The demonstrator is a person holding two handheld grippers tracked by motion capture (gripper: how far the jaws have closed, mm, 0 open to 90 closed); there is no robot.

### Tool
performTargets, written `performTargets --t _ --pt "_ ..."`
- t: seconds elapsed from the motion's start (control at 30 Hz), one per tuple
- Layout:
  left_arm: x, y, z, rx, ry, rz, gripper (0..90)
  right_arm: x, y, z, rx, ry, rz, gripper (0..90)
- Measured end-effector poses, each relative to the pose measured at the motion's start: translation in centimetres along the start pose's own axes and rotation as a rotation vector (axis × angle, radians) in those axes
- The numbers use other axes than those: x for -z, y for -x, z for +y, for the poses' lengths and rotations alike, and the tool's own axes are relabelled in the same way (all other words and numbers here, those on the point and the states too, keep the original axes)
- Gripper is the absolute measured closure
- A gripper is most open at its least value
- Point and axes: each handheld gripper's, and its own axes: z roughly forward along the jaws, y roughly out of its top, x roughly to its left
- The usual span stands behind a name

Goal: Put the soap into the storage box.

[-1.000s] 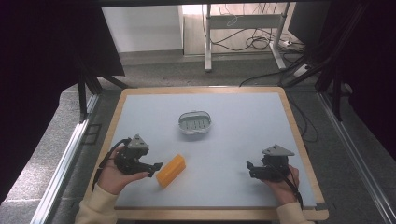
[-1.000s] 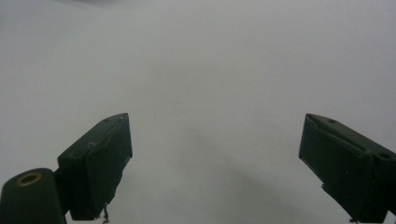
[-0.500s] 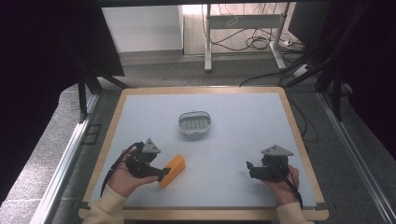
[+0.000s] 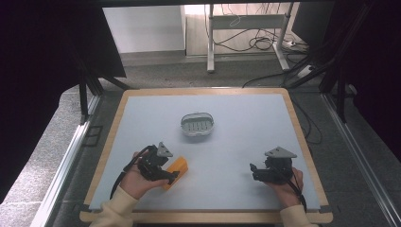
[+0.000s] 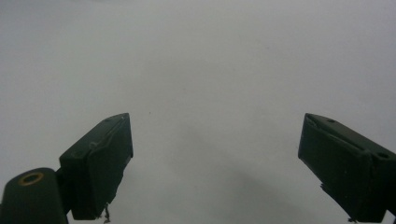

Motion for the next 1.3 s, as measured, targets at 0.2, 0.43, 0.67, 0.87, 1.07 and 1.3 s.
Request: performTargets --t 0.2,0.43,0.67,0.87,1.07,1.3 --pt "-1.0 0.3 0.4 -0.011 -0.021 -0.001 27.4 0.0 0.0 0.0 0.002 0.000 -0.001 10.5" --pt "-1.9 0.4 1.1 -0.010 -0.052 -0.012 30.5 -0.1 0.0 0.0 0.006 -0.003 -0.003 10.6" --pt "-3.3 0.3 1.1 -0.001 -0.121 -0.025 36.4 -0.1 0.0 0.0 0.007 -0.006 -0.004 10.6" --pt "-4.7 0.4 1.2 0.000 -0.190 -0.019 41.5 -0.1 -0.1 -0.1 0.009 -0.012 -0.006 10.7" --pt "-5.4 0.4 1.3 0.014 -0.215 -0.029 54.9 -0.1 0.0 -0.1 0.006 -0.016 -0.014 10.7" --pt "-5.4 0.5 1.3 0.023 -0.213 -0.041 61.0 -0.1 0.1 -0.1 -0.006 -0.028 -0.033 10.7"
